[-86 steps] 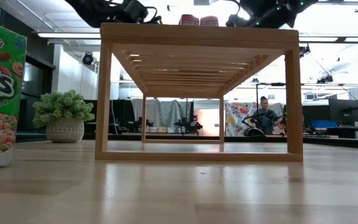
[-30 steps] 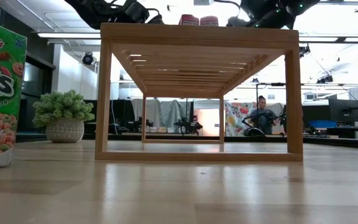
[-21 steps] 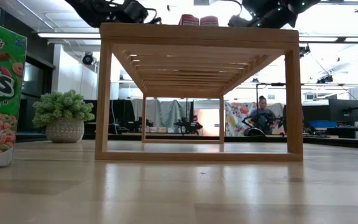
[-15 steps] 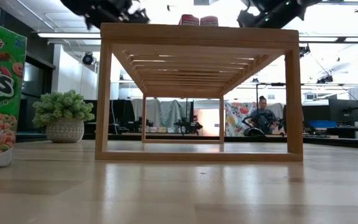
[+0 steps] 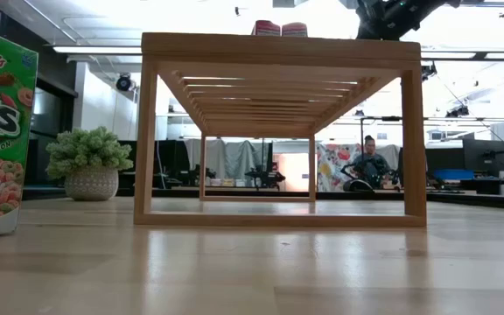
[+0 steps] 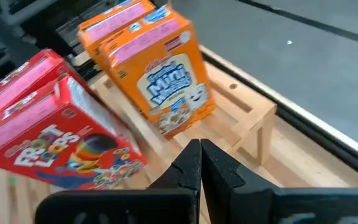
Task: Stack cereal on shelf
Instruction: Put the left green cereal box on the shelf
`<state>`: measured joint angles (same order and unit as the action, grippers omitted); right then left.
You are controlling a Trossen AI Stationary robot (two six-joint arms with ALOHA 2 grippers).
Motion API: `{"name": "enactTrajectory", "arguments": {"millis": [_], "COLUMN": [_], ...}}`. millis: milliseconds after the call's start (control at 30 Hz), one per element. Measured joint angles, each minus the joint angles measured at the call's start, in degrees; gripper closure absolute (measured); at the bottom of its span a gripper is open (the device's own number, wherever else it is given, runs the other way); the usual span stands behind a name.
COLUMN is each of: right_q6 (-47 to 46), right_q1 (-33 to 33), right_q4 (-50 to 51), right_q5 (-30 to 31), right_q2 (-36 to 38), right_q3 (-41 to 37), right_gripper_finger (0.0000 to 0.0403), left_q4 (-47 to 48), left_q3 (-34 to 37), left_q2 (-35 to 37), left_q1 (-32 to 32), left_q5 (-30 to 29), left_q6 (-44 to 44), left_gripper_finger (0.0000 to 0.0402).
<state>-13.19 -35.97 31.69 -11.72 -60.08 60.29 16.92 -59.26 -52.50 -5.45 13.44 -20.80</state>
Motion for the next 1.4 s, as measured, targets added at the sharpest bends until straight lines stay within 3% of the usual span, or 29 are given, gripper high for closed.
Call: {"name": "enactTrajectory", "arguments": {"millis": [167,367,500,600,700,867,1000,1400], "right_q6": [-1.2,-1.1,1.1,4.0,6.5,7.2,7.2,7.2], "right_q1": [0.0,0.0,0.0,0.0,0.0,0.0,0.0,0.0], "right_q4": [0.7,3.2,4.0,4.5,4.5,4.6,5.3,5.7], "right_q5": [2.3,2.3,2.4,2.5,2.6,4.6,5.6,5.6], "right_q2": [0.5,0.5,0.5,0.5,0.5,0.5,0.5,0.5], "right_q3": [0.0,0.0,0.0,0.0,0.0,0.0,0.0,0.0], "right_gripper_finger": [0.0402,0.0402,0.0402,0.0402,0.0402,0.0402,0.0402,0.0402], "left_q4": [8.4,22.2,25.3,25.9,29.9,41.7,46.9,51.0], "left_q3": [-7.2,-18.2,-22.4,-22.8,-22.8,-22.8,-22.8,-22.8], "left_q2": [-4.5,-14.4,-20.2,-22.7,-25.1,-30.0,-34.6,-40.1], "left_q1": [11.1,22.8,31.1,37.5,44.4,51.6,51.0,45.7], "left_q5": [-4.5,2.1,2.0,-2.4,-12.9,-25.8,-25.3,-20.1], "left_q6": [-8.3,-21.9,-39.6,-58.7,-78.3,-100.3,-103.0,-96.4], "left_gripper_finger": [0.0299,0.0197,0.0168,0.0167,0.0170,0.0172,0.0172,0.0172]}}
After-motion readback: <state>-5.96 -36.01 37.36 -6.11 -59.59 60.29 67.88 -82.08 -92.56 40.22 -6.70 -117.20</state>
